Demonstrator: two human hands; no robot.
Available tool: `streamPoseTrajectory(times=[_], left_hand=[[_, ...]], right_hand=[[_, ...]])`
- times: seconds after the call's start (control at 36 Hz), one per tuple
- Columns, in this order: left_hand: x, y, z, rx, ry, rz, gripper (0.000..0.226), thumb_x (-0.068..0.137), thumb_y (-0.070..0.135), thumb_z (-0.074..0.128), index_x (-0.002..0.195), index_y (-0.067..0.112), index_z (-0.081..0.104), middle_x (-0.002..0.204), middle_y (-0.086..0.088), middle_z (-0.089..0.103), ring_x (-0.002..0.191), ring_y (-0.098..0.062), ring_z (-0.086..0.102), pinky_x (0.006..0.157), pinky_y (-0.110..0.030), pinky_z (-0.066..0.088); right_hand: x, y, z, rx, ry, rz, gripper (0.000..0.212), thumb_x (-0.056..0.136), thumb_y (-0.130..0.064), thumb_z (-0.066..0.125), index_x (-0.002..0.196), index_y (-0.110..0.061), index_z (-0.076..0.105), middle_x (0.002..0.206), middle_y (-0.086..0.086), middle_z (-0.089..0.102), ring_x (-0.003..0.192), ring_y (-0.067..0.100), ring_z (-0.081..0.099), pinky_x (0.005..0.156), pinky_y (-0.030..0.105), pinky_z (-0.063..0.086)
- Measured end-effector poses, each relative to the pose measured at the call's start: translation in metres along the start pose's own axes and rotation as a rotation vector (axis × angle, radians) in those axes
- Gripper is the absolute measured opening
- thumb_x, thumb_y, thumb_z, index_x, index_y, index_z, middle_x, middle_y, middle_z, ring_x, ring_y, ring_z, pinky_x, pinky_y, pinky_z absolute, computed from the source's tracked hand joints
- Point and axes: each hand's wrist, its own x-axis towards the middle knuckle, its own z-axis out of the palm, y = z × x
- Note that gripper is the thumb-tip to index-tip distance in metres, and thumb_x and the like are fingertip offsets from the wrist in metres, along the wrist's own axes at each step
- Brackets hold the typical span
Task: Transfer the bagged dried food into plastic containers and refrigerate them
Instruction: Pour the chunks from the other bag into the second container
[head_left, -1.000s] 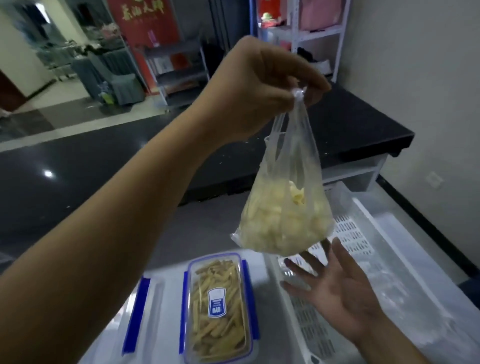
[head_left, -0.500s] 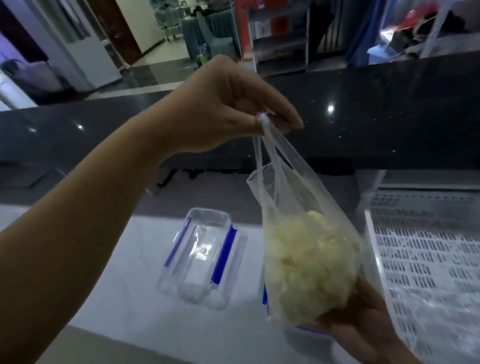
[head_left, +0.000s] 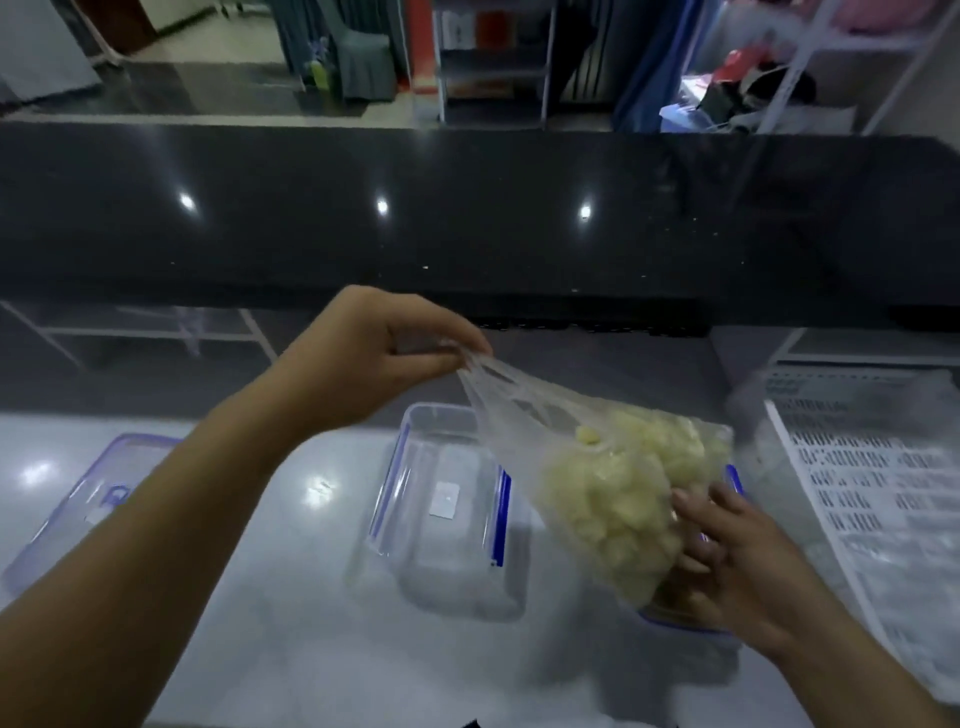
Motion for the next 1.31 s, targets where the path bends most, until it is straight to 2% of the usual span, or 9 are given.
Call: streamPoseTrajectory(times=[0.14,0.25,0.36,0.5,0.64,0.86,1.03,1.19,1.31], left_hand=[[-0.031,-0.05,0.013,-0.147,0.147,-0.045,0.024,0.086,0.011,0.07,0.098,0.032,0.072,0.093,0.017,0.072,0.09,-0.002,0.069,0.084,-0.012,0.052],[-0.055,-0.079,0.028,-0.206,0.215,-0.089,0.033,0.085,0.006,0.073,0.095,0.038,0.071,0.094,0.017,0.073,0.09,-0.004,0.07,0.085,-0.018,0.054],[-0.076,-0.1,0.045,-0.259,0.291,-0.128,0.029,0.085,0.005,0.075,0.096,0.032,0.076,0.095,0.013,0.075,0.09,-0.005,0.071,0.085,-0.019,0.054],[-0.094,-0.117,0.058,-0.364,0.294,-0.259,0.02,0.087,0.011,0.074,0.097,0.028,0.079,0.097,0.014,0.076,0.092,-0.001,0.069,0.082,-0.01,0.051],[-0.103,-0.127,0.059,-0.431,0.264,-0.367,0.015,0.088,0.017,0.073,0.097,0.026,0.08,0.097,0.017,0.076,0.093,0.003,0.067,0.079,0.0,0.043],[-0.114,-0.151,0.073,-0.515,0.263,-0.471,0.013,0.088,0.019,0.073,0.095,0.027,0.08,0.097,0.017,0.075,0.095,0.001,0.068,0.073,-0.003,0.048],[-0.119,-0.153,0.082,-0.55,0.233,-0.509,0.012,0.089,0.02,0.071,0.094,0.029,0.078,0.098,0.017,0.073,0.094,0.0,0.066,0.07,0.002,0.043],[-0.12,-0.154,0.087,-0.585,0.251,-0.536,0.012,0.09,0.021,0.07,0.094,0.03,0.077,0.101,0.014,0.072,0.096,-0.006,0.066,0.067,0.003,0.043],[-0.121,-0.157,0.088,-0.596,0.275,-0.552,0.011,0.089,0.022,0.071,0.094,0.029,0.078,0.103,0.012,0.074,0.098,-0.009,0.068,0.07,-0.001,0.048]], right_hand=[[-0.001,0.004,0.018,-0.188,0.15,-0.066,0.018,0.081,-0.007,0.071,0.091,-0.021,0.068,0.083,0.003,0.074,0.063,0.014,0.07,0.062,0.032,0.05],[0.003,0.011,0.031,-0.287,0.251,-0.073,0.036,0.078,-0.007,0.075,0.111,-0.019,0.07,0.099,0.006,0.076,0.073,0.02,0.073,0.082,0.044,0.054],[0.004,0.017,0.044,-0.35,0.327,-0.116,0.039,0.081,-0.005,0.074,0.116,-0.02,0.068,0.1,0.007,0.076,0.079,0.023,0.072,0.069,0.037,0.057],[0.004,0.019,0.057,-0.393,0.367,-0.187,0.034,0.082,-0.002,0.073,0.103,-0.027,0.067,0.095,0.004,0.076,0.082,0.025,0.071,0.069,0.038,0.056],[0.006,0.021,0.073,-0.457,0.4,-0.255,0.034,0.08,0.002,0.074,0.099,-0.025,0.064,0.091,0.004,0.072,0.073,0.02,0.07,0.055,0.029,0.051],[0.014,0.021,0.092,-0.534,0.404,-0.352,0.042,0.078,0.007,0.074,0.105,-0.024,0.061,0.092,-0.004,0.068,0.076,0.014,0.068,0.056,0.029,0.051],[0.021,0.015,0.095,-0.615,0.397,-0.419,0.042,0.075,0.007,0.077,0.088,-0.032,0.065,0.094,-0.004,0.068,0.078,0.014,0.067,0.062,0.03,0.054],[0.029,0.012,0.086,-0.694,0.408,-0.385,0.048,0.072,0.001,0.082,0.114,-0.017,0.069,0.106,0.002,0.069,0.09,0.023,0.07,0.067,0.035,0.057],[0.033,0.01,0.084,-0.709,0.411,-0.389,0.049,0.072,-0.002,0.084,0.116,-0.016,0.069,0.108,0.004,0.069,0.093,0.027,0.07,0.073,0.041,0.06]])
